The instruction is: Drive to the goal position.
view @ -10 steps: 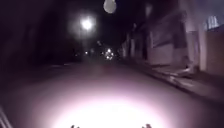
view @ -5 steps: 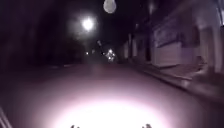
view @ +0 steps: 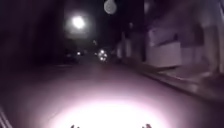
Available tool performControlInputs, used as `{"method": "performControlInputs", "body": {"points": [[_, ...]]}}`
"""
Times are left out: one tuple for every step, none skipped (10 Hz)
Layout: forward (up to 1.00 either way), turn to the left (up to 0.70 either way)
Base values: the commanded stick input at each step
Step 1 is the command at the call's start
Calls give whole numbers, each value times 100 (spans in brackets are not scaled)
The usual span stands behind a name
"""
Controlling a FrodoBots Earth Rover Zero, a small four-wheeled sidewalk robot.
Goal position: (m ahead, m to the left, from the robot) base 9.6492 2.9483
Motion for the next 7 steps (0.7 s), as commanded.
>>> {"method": "performControlInputs", "body": {"points": [[100,-40],[100,-7],[100,0],[100,0],[100,0],[100,0],[100,0]]}}
